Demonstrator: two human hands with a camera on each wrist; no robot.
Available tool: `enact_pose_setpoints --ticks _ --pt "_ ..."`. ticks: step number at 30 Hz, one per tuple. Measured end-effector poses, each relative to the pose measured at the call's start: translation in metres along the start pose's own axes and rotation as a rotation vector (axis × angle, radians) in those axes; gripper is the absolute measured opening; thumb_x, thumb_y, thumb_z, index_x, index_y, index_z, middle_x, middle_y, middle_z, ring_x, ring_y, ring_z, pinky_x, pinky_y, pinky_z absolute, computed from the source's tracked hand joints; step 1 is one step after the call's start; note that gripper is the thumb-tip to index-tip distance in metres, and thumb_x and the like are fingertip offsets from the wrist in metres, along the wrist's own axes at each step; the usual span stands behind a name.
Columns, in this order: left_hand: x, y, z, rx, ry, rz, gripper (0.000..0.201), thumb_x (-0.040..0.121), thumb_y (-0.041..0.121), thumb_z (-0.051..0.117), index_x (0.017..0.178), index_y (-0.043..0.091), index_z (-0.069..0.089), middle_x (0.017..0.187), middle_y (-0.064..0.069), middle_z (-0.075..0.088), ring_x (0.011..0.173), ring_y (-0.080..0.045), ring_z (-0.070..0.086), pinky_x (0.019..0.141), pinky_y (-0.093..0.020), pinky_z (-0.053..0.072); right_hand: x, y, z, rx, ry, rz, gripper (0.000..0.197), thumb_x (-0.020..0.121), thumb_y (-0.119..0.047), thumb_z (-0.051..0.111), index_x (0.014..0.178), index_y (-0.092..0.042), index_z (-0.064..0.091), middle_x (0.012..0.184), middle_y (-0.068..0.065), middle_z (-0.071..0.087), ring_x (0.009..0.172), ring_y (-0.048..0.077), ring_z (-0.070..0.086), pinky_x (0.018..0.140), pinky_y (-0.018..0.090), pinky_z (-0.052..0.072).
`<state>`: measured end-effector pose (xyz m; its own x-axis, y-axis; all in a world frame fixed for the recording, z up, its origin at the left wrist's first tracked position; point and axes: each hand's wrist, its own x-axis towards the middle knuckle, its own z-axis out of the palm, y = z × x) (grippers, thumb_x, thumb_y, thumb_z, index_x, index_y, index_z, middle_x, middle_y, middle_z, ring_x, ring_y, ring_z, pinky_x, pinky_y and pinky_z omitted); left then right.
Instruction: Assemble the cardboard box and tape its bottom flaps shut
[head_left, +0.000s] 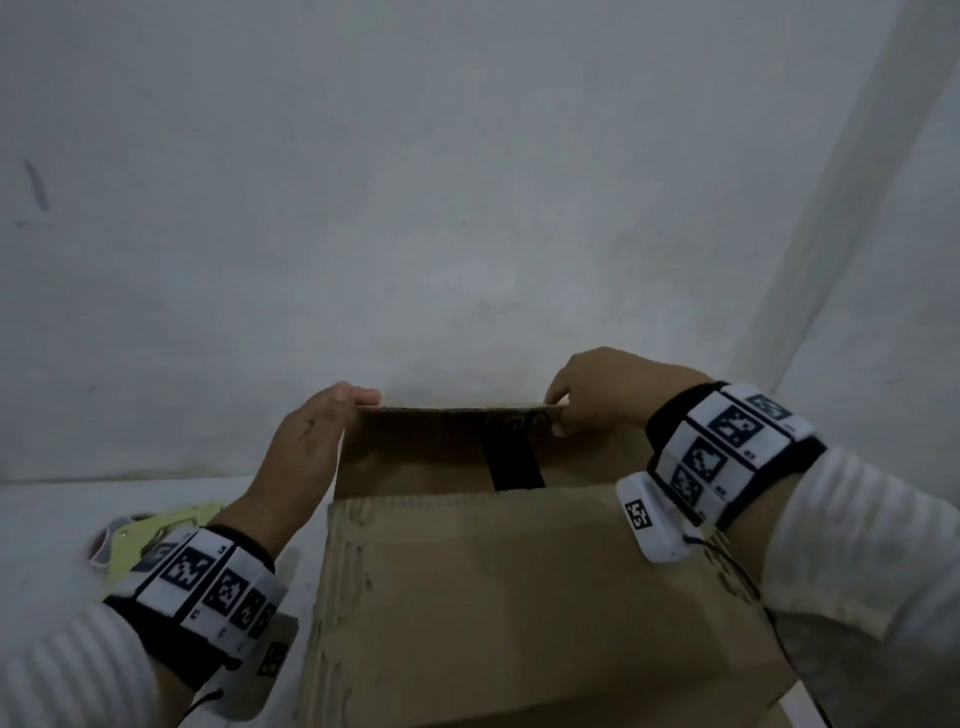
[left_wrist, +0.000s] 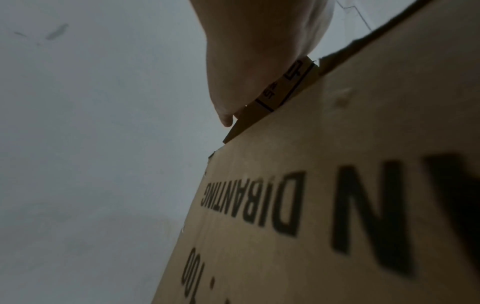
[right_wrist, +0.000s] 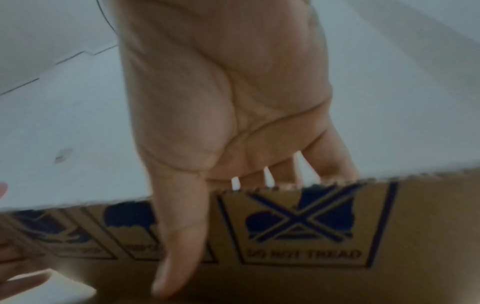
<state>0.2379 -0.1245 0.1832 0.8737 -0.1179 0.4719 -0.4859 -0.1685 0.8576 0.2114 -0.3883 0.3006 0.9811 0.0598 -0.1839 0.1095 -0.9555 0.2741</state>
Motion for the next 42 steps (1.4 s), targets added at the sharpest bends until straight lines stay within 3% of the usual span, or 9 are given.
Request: enact_pose_setpoints --ticks 4,7,12,22,25,30,34,37,42 --pt "-0.020 0.001 0.003 0.040 -0.028 -0.085 0.024 0.087 0.043 0.048 0.091 0.031 0.069 0.110 0.021 0.061 0.112 0.003 0.053 0.097 -0.016 0.037 -0.013 0.005 0.015 0.035 -0.210 -0.052 0.062 0.087 -0.044 0.062 0.141 -0.023 0.041 0.142 0.004 0.044 0.124 0.027 0.046 0.100 0.039 0.043" --pt "-0.033 0.001 0.003 0.130 -0.074 -0.166 0.023 0.093 0.014 0.056 0.091 0.032 0.069 0.111 0.014 0.063 0.118 -0.006 0.050 0.104 -0.029 0.038 -0.021 0.011 0.026 0.196 -0.374 -0.058 0.056 0.089 -0.027 0.064 0.141 -0.027 0.043 0.146 0.003 0.041 0.111 0.029 0.054 0.089 0.038 0.055" --pt "-0.050 0.007 0.000 0.191 -0.127 -0.239 0.024 0.091 0.017 0.059 0.091 0.039 0.068 0.125 0.014 0.059 0.131 -0.003 0.039 0.112 -0.032 0.030 -0.034 0.012 0.037 0.140 -0.402 -0.105 0.060 0.089 -0.021 0.064 0.143 -0.031 0.039 0.142 0.004 0.047 0.095 0.023 0.063 0.080 0.027 0.052" --pt "-0.096 0.036 0.004 0.079 0.060 -0.349 0.023 0.094 0.020 0.054 0.106 0.035 0.066 0.137 0.007 0.054 0.127 -0.013 0.047 0.102 -0.029 0.039 -0.062 -0.032 0.019 0.115 -0.133 -0.322 0.050 0.095 -0.029 0.053 0.142 -0.017 0.041 0.143 0.004 0.048 0.128 0.023 0.046 0.106 0.033 0.036" --pt "-0.105 0.044 -0.005 0.104 0.112 -0.372 0.031 0.096 0.018 0.050 0.124 0.022 0.062 0.138 0.005 0.053 0.121 -0.007 0.046 0.096 -0.025 0.035 -0.066 -0.068 0.007 0.142 -0.010 -0.390 0.048 0.096 -0.033 0.052 0.139 -0.016 0.045 0.139 0.005 0.052 0.125 0.023 0.049 0.102 0.031 0.037" --pt "-0.114 0.044 -0.045 0.096 0.219 -0.420 0.029 0.095 0.016 0.049 0.118 0.020 0.065 0.123 -0.004 0.062 0.099 -0.016 0.052 0.074 -0.024 0.043 -0.061 -0.152 -0.023 0.161 0.126 -0.520 0.046 0.094 -0.035 0.052 0.136 -0.016 0.049 0.140 0.004 0.051 0.126 0.021 0.048 0.101 0.030 0.037" --pt "-0.116 0.027 -0.099 0.109 0.285 -0.477 0.027 0.092 0.011 0.050 0.112 0.015 0.068 0.115 -0.004 0.062 0.103 -0.017 0.057 0.089 -0.031 0.049 -0.052 -0.232 -0.055 0.166 0.197 -0.604 0.044 0.094 -0.036 0.052 0.133 -0.015 0.052 0.137 0.003 0.054 0.126 0.021 0.048 0.099 0.028 0.037" --pt "-0.113 0.004 -0.147 0.157 0.307 -0.557 0.029 0.092 0.008 0.047 0.114 0.009 0.067 0.107 -0.007 0.062 0.086 -0.014 0.055 0.067 -0.019 0.046 -0.036 -0.298 -0.073 0.160 0.207 -0.635 0.041 0.095 -0.033 0.050 0.129 -0.011 0.057 0.134 0.005 0.056 0.123 0.022 0.050 0.099 0.030 0.039" --pt "-0.107 -0.053 -0.227 0.284 0.302 -0.661 0.030 0.090 0.005 0.046 0.111 0.006 0.067 0.109 -0.016 0.066 0.079 -0.022 0.059 0.067 -0.025 0.042 0.019 -0.400 -0.063 0.175 0.137 -0.618 0.036 0.094 -0.027 0.050 0.118 -0.004 0.064 0.123 0.010 0.064 0.114 0.025 0.058 0.097 0.033 0.047"
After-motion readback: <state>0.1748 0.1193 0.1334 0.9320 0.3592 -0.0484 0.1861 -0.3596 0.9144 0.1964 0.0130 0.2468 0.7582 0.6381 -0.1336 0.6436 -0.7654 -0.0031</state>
